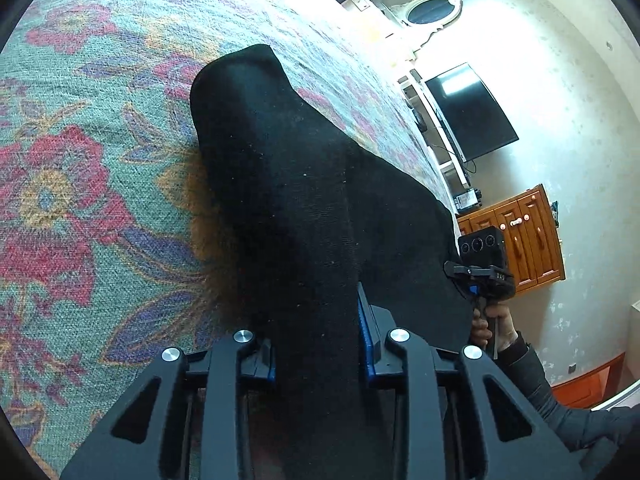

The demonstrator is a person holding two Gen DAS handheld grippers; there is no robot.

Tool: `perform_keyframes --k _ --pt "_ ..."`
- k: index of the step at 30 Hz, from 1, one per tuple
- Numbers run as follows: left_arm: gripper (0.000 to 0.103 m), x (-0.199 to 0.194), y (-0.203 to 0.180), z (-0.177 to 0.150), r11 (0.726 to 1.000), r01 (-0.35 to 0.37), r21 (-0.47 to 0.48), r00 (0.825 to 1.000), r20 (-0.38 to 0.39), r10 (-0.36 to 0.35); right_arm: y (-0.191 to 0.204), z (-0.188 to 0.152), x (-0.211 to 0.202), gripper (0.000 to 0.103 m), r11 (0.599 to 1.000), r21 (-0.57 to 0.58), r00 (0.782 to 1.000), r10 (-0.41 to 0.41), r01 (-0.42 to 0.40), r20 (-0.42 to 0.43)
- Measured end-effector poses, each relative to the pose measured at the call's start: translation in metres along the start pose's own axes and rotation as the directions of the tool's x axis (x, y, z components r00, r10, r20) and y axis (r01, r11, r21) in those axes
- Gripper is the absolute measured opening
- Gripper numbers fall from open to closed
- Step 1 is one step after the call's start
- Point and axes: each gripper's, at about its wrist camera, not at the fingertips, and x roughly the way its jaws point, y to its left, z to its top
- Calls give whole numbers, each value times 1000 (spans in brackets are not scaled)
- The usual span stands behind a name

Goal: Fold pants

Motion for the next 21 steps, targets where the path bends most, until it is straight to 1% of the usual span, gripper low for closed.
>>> perform_keyframes --k 5,10,16,21 --pt "24 -5 -5 0 999 -34 31 999 21 33 11 1 7 37 1000 -5 1000 -4 4 14" --pt "24 -12 -2 3 999 -42 30 999 27 41 16 6 16 36 1000 -7 1000 12 -12 16" --pt "23 -25 3 3 998 -61 13 997 53 61 22 12 36 36 999 -18 999 32 -32 2" --pt "23 -41 16 7 996 -85 -11 993 76 86 30 26 61 36 998 -35 999 48 -49 -17"
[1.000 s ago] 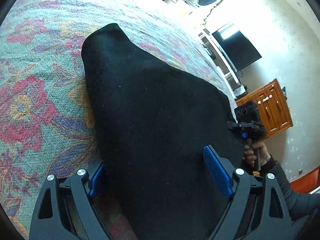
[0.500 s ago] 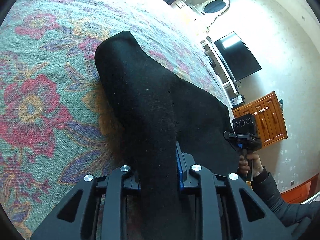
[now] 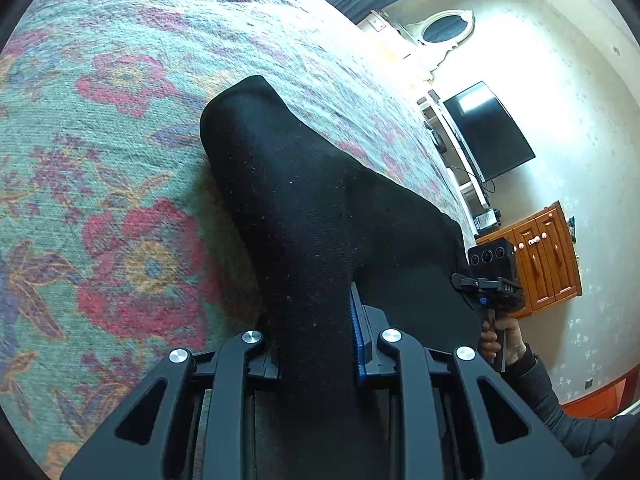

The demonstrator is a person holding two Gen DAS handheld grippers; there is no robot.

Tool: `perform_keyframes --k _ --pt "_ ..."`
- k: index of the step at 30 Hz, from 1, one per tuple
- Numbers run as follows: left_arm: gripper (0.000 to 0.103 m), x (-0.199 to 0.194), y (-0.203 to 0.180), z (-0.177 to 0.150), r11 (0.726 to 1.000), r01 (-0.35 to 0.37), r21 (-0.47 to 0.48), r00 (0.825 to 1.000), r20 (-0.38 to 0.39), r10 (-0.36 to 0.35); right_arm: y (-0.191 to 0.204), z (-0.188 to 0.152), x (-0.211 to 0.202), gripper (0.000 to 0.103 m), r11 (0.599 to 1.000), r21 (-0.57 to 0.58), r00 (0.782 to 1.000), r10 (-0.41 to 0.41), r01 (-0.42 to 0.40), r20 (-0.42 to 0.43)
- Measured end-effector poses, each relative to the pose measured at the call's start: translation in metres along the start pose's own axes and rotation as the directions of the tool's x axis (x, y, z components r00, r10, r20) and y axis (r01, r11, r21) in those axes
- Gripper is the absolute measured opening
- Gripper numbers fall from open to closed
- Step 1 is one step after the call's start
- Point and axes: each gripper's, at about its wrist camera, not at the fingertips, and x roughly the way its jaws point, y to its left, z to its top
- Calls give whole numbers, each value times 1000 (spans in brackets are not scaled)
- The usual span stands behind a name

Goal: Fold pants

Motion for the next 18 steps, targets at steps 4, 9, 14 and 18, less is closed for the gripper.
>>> perform_keyframes --k 4,9,14,18 --pt "23 -13 15 5 999 -18 -30 999 28 19 11 16 24 36 1000 -20 1000 1 -1 -24" --pt "23 -26 33 10 997 -32 -67 998 59 36 23 36 51 36 999 -35 999 8 -9 -41" --pt "23 -32 44 17 996 -43 -82 996 72 49 29 53 67 36 999 -41 999 13 -15 -53" --pt "23 -29 43 19 995 -45 -90 995 80 53 32 68 73 36 999 -48 998 9 -12 -58"
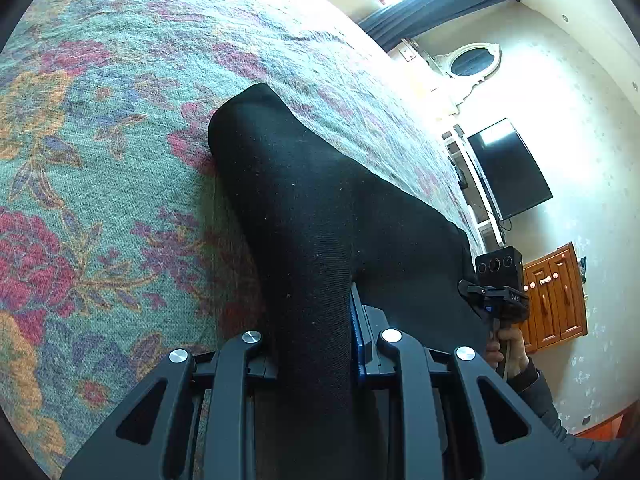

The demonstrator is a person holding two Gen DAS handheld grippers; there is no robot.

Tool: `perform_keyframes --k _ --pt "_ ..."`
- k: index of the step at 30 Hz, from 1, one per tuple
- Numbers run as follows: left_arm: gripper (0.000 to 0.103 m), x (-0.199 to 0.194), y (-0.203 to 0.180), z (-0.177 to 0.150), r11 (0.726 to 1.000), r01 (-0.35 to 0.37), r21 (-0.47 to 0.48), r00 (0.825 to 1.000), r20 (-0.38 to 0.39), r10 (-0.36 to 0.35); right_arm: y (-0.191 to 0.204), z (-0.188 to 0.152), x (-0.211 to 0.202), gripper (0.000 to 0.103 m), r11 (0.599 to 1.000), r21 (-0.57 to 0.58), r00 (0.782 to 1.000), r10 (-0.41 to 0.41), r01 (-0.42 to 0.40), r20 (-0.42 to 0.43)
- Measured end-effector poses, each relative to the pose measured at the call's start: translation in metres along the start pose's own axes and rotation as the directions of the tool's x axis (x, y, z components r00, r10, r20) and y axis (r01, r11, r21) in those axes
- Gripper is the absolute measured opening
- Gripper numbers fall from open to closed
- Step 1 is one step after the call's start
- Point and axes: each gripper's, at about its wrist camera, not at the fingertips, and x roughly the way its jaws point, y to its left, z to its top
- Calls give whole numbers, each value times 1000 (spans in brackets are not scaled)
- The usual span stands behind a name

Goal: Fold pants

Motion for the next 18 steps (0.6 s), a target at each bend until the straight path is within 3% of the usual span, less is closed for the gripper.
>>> perform_keyframes --k 4,8,11,18 --pt "24 0 1 -4 1000 8 -17 1000 11 -8 1 10 3 36 1000 -1 1000 0 0 -2" --pt "31 -2 10 -9 999 26 -35 1000 17 -25 -8 5 -1 38 999 23 1000 28 -28 -6" --pt "34 -9 16 -16 996 48 -72 999 30 -46 -13 -4 -7 45 996 61 998 70 -70 6" --pt "37 -34 17 -39 997 50 -62 998 48 -47 -10 -37 -27 63 991 77 993 104 -107 48"
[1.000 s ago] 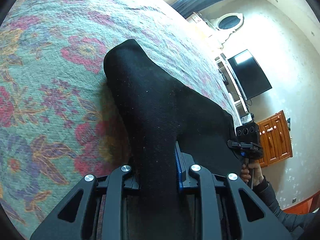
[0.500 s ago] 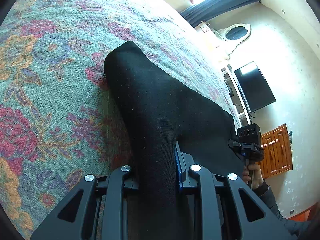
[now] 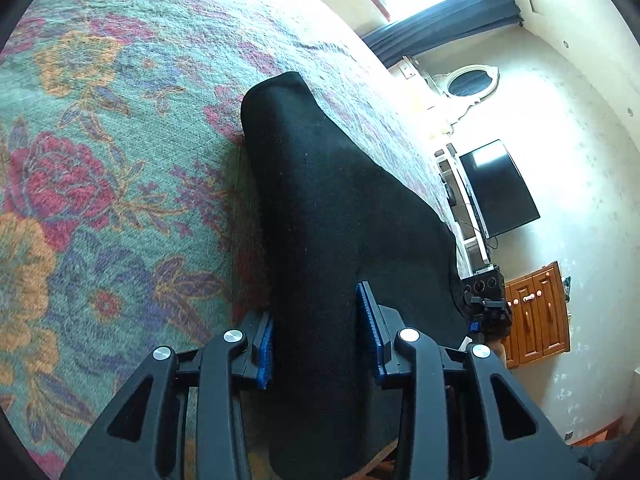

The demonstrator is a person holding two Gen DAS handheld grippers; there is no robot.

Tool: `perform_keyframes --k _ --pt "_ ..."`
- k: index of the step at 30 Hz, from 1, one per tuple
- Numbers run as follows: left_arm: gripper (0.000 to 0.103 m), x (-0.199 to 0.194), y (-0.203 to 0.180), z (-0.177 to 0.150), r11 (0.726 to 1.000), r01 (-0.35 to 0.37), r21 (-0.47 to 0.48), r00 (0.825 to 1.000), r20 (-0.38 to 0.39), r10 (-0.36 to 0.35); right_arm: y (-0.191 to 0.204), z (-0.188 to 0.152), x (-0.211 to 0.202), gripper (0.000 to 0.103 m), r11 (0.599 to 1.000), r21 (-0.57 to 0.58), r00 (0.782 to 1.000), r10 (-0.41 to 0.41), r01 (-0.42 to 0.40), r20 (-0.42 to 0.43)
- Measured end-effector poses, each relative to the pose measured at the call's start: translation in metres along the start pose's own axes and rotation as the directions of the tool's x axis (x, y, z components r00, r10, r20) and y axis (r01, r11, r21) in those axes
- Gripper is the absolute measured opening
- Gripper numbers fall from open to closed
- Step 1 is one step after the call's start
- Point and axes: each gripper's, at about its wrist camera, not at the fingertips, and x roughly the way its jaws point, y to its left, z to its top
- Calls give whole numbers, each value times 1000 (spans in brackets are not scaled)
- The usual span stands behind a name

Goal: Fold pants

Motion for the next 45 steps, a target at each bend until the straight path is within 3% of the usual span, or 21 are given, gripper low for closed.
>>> perform_keyframes --k 5,7,10,15,22,27,29,32,34,36,40,45 --pt "42 1 -7 -15 999 -32 29 999 -21 33 4 -17 -9 69 1000 -5 999 -15 15 45" --pt "46 3 -8 -17 998 -55 38 998 -13 56 9 -22 -6 67 994 -58 995 -93 95 43" --pt "50 7 -3 -15 998 -60 31 998 -4 60 19 -31 1 56 959 -152 971 -234 238 41" --pt "52 8 -5 -14 996 -79 47 997 1 79 11 -36 -10 51 966 -133 975 -214 221 62" --pt "60 2 -15 -20 985 -162 58 986 35 160 6 -39 -27 52 957 -117 961 -254 266 107" --pt "78 -4 -22 -26 970 -243 22 968 76 241 6 -54 -43 52 940 -98 940 -313 327 136" --pt "83 -6 -25 -32 963 -271 11 959 84 269 8 -62 -48 56 935 -80 931 -329 344 157" --pt "85 -7 -33 -43 944 -330 14 940 96 328 13 -75 -50 74 931 -73 920 -337 357 202" --pt "86 -9 -35 -49 933 -359 9 928 109 356 23 -82 -43 84 910 -91 899 -377 405 223" --pt "86 -9 -38 -55 923 -386 4 916 118 383 35 -91 -31 92 866 -132 863 -444 482 239" --pt "86 -7 -44 -72 896 -442 37 893 114 435 54 -110 -6 93 733 -194 751 -590 652 296" --pt "86 -8 -52 -80 863 -502 51 859 147 491 60 -126 12 97 643 -183 658 -657 744 366"
